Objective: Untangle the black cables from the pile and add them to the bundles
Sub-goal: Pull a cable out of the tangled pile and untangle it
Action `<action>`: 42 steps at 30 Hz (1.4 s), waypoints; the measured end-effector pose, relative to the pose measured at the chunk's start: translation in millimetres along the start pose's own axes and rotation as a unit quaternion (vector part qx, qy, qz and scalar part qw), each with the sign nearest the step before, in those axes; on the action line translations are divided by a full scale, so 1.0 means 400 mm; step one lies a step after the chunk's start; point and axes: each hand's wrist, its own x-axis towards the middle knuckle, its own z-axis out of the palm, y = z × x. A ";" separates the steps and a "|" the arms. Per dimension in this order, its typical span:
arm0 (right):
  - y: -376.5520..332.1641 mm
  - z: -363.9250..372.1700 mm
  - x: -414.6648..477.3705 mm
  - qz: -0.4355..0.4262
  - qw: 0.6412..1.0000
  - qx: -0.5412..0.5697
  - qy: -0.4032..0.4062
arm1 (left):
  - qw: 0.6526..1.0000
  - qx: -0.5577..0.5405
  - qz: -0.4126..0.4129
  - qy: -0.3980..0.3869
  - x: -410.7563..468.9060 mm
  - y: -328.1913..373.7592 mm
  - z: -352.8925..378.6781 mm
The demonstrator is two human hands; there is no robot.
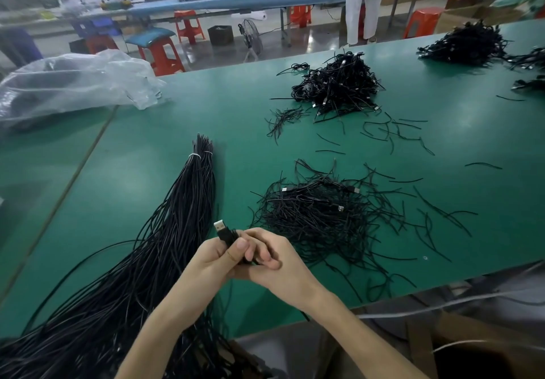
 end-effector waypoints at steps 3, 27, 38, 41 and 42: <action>-0.010 0.008 0.003 0.005 1.000 0.017 0.004 | 0.999 -0.017 0.023 0.040 -0.001 -0.016 0.022; -0.024 -0.045 0.002 -0.072 0.964 -0.256 0.025 | 0.986 0.021 0.014 0.168 -0.030 -0.037 0.032; -0.037 -0.057 -0.016 -0.067 0.909 -0.410 -0.047 | 0.959 0.146 -0.076 0.231 -0.028 -0.063 -0.020; -0.033 -0.052 -0.017 -0.103 0.869 -0.480 -0.055 | 0.961 0.185 -0.061 0.197 -0.029 -0.061 -0.028; -0.031 -0.051 -0.017 -0.102 0.861 -0.494 -0.061 | 0.959 0.206 -0.052 0.187 -0.027 -0.059 -0.029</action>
